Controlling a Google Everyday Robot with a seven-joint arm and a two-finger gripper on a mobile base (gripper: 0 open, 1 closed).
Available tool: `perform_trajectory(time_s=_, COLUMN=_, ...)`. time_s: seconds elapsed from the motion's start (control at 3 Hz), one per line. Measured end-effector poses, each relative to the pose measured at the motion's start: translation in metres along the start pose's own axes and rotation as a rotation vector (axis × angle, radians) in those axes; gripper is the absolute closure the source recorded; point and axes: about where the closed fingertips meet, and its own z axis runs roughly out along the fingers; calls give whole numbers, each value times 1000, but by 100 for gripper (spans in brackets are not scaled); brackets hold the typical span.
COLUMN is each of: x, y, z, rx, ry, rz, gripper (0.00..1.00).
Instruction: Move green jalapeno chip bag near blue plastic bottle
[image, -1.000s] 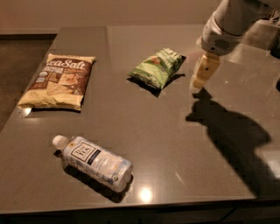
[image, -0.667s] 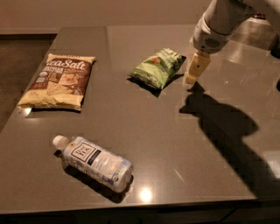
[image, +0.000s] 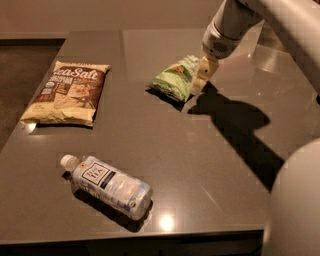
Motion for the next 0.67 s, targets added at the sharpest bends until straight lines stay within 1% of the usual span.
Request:
perform_trajectory(time_s=0.33, x=-14, y=-8, z=19, rx=-45, ry=-38, rz=50, gripper=18)
perform_trajectory(time_s=0.67, x=-24, y=-10, z=22, rx=-64, ry=-70, rz=83, gripper=41)
